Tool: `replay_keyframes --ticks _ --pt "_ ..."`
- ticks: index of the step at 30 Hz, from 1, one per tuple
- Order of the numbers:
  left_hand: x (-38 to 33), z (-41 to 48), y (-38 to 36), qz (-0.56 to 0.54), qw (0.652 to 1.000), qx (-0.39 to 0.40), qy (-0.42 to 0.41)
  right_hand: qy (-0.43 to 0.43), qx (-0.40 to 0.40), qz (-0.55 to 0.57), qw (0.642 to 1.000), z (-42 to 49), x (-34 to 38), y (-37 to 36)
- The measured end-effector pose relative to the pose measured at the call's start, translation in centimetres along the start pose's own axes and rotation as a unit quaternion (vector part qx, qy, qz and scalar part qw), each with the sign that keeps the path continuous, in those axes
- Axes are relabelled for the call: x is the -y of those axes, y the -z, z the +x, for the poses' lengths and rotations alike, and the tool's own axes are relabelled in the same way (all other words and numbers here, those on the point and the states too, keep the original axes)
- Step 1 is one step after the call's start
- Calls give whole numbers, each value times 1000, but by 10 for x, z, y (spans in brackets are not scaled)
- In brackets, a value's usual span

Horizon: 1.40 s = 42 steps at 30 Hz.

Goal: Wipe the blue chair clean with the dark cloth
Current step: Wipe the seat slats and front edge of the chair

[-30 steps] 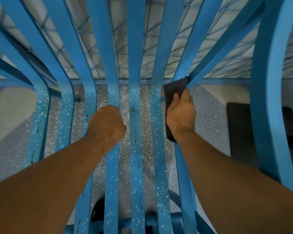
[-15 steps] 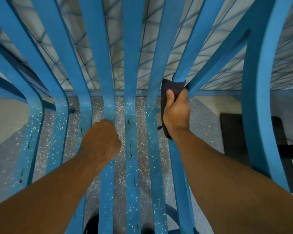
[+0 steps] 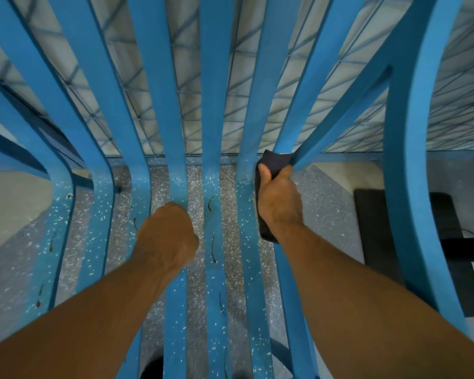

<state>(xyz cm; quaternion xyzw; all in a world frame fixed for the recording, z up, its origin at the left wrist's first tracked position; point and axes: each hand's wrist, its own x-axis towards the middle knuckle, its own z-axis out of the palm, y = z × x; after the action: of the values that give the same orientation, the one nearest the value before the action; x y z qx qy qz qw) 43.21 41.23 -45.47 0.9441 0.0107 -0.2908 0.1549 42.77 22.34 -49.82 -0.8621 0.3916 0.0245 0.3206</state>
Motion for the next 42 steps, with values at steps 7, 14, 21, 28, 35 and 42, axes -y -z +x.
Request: replay_keyframes --ticks 7,14,21,28,35,42 --pt "-4 -7 7 -26 1000 11 -5 -70 23 -66 995 -55 -38 10" --pt "-4 -9 7 -29 1000 8 0 -40 31 -61 997 -78 -51 17" --pt "2 -5 2 -1 1000 -12 -11 -4 41 12 999 -2 -7 9" --pt "-5 -2 7 52 998 25 -1 47 -36 72 996 13 5 9" --pt "-48 6 83 -49 973 -197 -111 42 -60 160 984 11 17 9" --pt "-108 18 122 -250 883 -345 -199 34 -52 188 980 7 22 13"
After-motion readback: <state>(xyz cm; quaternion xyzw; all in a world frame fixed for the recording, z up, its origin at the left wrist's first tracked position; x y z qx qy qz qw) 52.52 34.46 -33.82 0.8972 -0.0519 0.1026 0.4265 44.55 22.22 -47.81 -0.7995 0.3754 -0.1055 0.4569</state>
